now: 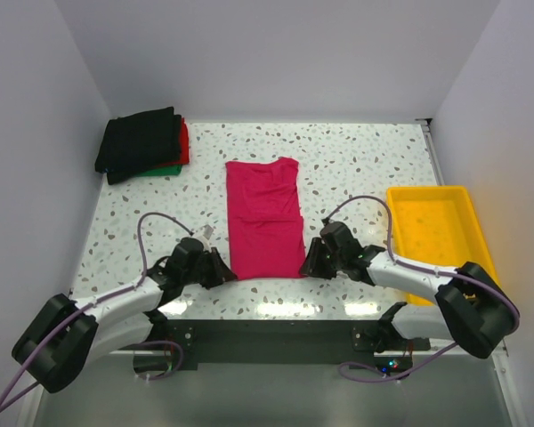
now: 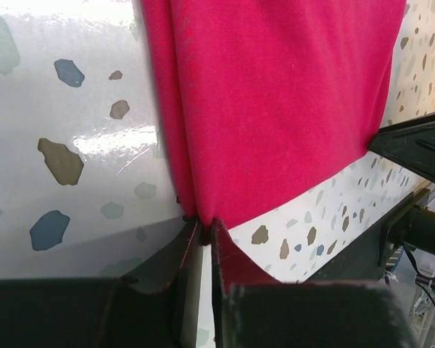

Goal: Fold and stack the t-shirts
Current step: Fold the tshirt

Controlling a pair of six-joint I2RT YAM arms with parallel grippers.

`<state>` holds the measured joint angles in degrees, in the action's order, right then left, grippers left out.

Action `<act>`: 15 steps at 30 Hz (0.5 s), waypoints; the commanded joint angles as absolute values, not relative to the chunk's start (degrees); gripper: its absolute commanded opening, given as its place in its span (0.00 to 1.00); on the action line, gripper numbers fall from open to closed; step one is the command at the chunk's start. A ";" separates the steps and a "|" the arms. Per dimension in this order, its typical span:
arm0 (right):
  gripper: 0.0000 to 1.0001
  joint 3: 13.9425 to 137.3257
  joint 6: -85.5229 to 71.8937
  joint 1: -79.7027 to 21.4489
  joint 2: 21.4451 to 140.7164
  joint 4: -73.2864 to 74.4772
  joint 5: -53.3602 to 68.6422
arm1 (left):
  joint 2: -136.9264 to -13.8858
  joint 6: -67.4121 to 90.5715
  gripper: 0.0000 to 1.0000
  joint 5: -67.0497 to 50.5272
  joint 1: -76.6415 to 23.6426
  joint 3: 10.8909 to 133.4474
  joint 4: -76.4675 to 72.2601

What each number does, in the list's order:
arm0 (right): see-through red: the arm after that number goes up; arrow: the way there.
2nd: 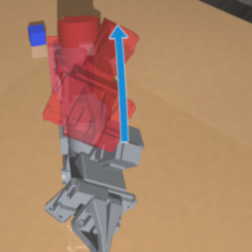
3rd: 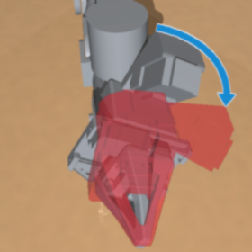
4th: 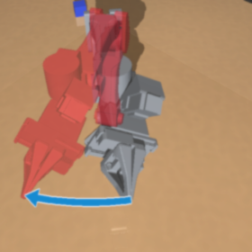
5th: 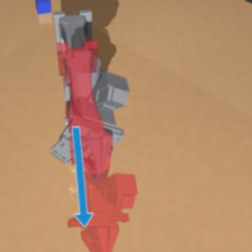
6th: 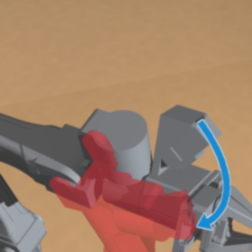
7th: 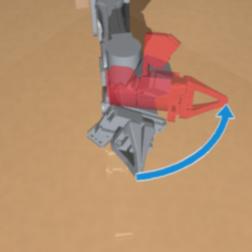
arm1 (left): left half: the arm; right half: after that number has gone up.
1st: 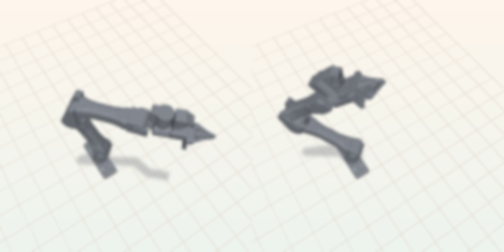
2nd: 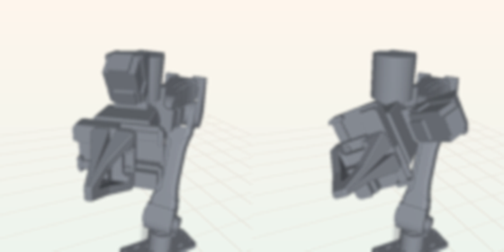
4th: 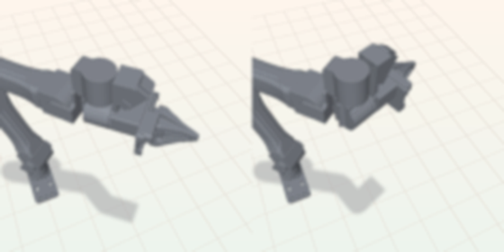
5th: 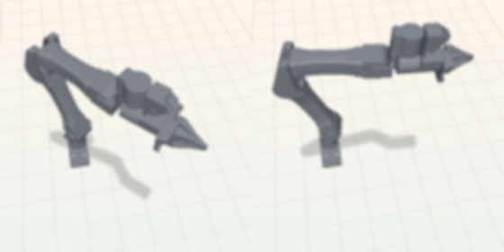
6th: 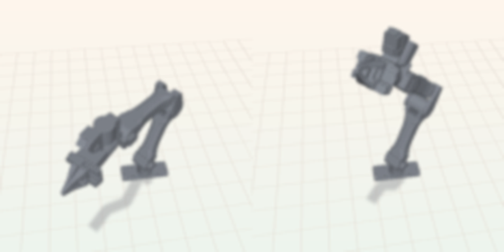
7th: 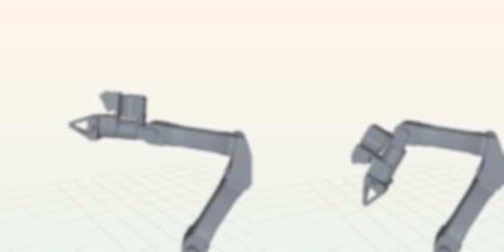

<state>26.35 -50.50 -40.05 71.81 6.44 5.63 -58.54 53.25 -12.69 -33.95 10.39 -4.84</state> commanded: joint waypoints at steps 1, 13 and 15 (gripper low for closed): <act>0.32 24.96 -51.33 -39.90 73.04 3.61 6.24 | -59.50 53.35 0.13 -11.60 -34.72 9.14 -5.27; 0.05 20.57 -52.20 -39.99 64.26 6.06 7.20 | -52.13 52.74 0.00 -12.92 -36.21 7.38 -0.71; 0.04 18.90 -52.73 -39.99 61.71 6.41 7.73 | -51.07 52.38 0.00 -13.71 -36.30 6.60 -0.18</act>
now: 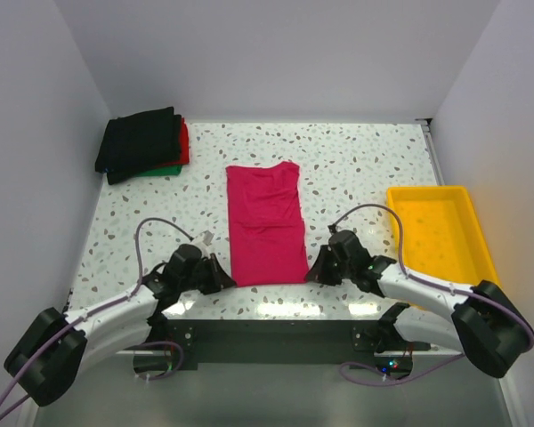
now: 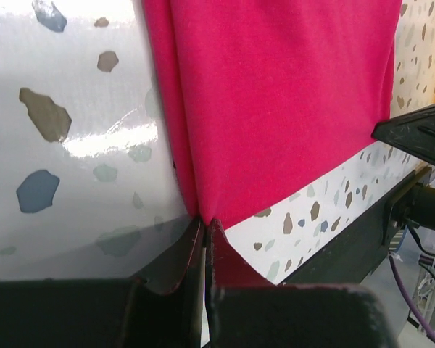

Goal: Fold and stack the t-shirts
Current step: Fold the tshirt

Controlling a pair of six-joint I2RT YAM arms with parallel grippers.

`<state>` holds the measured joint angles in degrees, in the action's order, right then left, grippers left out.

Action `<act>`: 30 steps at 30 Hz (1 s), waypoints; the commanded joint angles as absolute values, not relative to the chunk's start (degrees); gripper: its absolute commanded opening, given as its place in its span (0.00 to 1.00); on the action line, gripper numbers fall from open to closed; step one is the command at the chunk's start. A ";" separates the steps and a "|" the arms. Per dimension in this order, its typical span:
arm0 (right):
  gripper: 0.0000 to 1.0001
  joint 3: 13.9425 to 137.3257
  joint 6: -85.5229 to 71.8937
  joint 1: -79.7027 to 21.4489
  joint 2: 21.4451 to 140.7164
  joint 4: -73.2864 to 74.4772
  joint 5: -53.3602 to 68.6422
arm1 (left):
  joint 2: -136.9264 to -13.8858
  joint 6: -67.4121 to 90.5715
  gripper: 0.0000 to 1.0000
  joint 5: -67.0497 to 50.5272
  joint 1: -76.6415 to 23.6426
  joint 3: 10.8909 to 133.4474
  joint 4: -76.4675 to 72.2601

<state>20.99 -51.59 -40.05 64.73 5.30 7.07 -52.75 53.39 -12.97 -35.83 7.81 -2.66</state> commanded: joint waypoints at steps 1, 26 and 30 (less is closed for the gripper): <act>0.03 18.46 -52.91 -39.99 60.92 6.85 8.43 | -49.85 52.38 0.00 -14.06 -36.39 6.24 -0.18; 0.00 41.81 -45.09 -40.34 53.43 27.16 -0.69 | -46.31 49.75 0.00 -4.23 -38.41 28.44 10.63; 0.00 48.33 -43.16 -38.59 60.09 27.42 -0.79 | -52.11 47.91 0.00 -3.16 -37.80 35.76 11.42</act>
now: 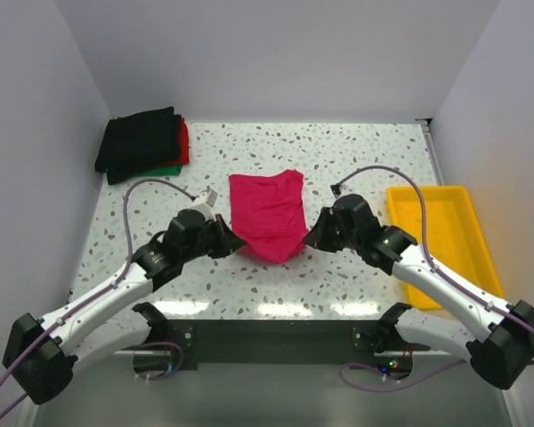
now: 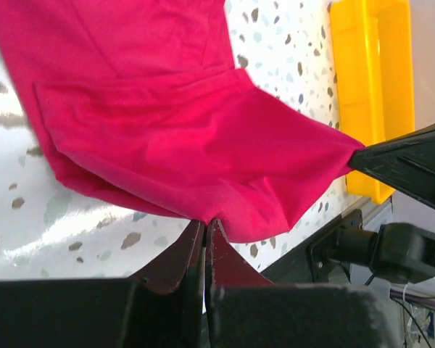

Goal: Fold and stack the t-shirts
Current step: Fold the tshirt

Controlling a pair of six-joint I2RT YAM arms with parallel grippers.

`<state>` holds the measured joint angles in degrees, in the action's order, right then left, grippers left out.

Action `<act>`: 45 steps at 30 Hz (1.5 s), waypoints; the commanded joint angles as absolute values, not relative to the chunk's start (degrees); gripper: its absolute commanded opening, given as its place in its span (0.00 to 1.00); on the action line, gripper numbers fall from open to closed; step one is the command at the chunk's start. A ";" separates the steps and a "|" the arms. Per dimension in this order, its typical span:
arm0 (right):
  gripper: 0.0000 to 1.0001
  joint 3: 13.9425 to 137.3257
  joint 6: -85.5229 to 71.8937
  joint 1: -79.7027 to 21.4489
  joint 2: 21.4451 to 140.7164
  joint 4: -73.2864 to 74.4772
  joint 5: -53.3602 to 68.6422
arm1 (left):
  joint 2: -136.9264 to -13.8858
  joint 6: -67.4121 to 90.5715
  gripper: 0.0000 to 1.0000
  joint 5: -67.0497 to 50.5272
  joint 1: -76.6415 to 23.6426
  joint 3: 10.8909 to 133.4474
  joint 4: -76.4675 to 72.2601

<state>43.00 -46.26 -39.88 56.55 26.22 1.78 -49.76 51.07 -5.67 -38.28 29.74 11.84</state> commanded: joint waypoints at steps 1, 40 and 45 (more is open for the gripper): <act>0.00 49.64 -42.81 -37.63 61.16 27.33 -0.62 | -54.73 47.38 0.00 -3.16 -37.36 36.99 11.60; 0.09 131.05 -43.06 -10.64 146.51 21.01 26.10 | -128.32 46.49 0.00 -25.13 -7.21 96.06 -0.95; 0.22 132.19 -43.51 -9.67 146.08 20.39 26.46 | -128.06 45.70 0.02 -26.19 -6.59 96.15 -1.23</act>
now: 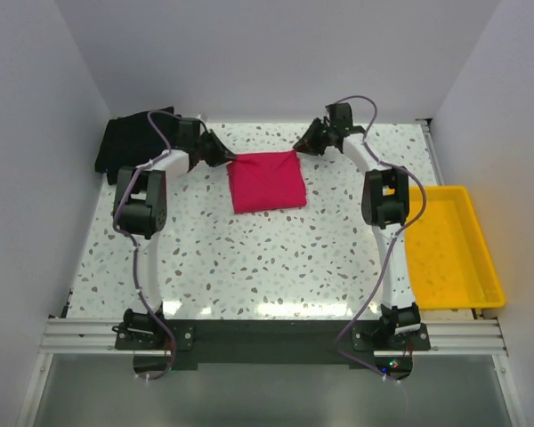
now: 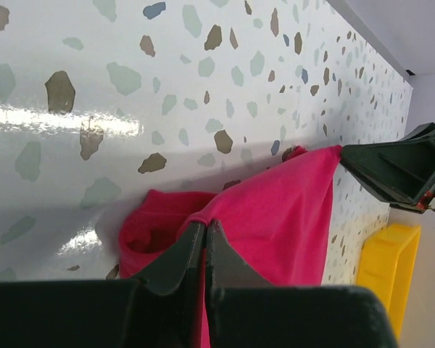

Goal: Fold and stack the t-shirts
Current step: Fold the tshirt

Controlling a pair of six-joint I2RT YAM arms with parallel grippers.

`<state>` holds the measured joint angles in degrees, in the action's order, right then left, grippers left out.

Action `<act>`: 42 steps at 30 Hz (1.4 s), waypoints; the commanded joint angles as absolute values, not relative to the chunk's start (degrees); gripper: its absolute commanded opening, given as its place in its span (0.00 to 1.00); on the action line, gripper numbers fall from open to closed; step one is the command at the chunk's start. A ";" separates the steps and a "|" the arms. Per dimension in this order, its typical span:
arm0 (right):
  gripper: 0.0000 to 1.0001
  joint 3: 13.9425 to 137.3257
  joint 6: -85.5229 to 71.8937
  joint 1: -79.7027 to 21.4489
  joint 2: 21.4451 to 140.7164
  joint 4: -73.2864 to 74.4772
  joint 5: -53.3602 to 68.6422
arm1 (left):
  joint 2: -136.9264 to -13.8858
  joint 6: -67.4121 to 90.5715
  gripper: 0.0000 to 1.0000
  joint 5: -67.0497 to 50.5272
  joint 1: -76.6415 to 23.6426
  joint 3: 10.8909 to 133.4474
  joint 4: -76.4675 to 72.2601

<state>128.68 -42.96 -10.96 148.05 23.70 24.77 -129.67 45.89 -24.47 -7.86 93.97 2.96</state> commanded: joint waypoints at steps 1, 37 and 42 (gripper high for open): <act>0.27 132.01 -43.33 -9.58 145.55 20.56 26.46 | -127.71 45.62 0.07 -26.37 -6.24 95.80 -1.40; 0.43 103.53 -37.89 -14.41 134.56 21.18 20.13 | -117.25 48.25 0.00 -15.39 -14.24 65.92 -3.52; 0.43 103.62 -37.62 -13.89 134.30 21.97 19.86 | -113.82 47.37 0.00 -14.94 -13.98 66.71 -1.85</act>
<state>103.90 -38.81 -14.13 134.32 19.88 22.96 -116.62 48.56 -18.31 -14.33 67.59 -5.48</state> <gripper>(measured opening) 0.432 0.014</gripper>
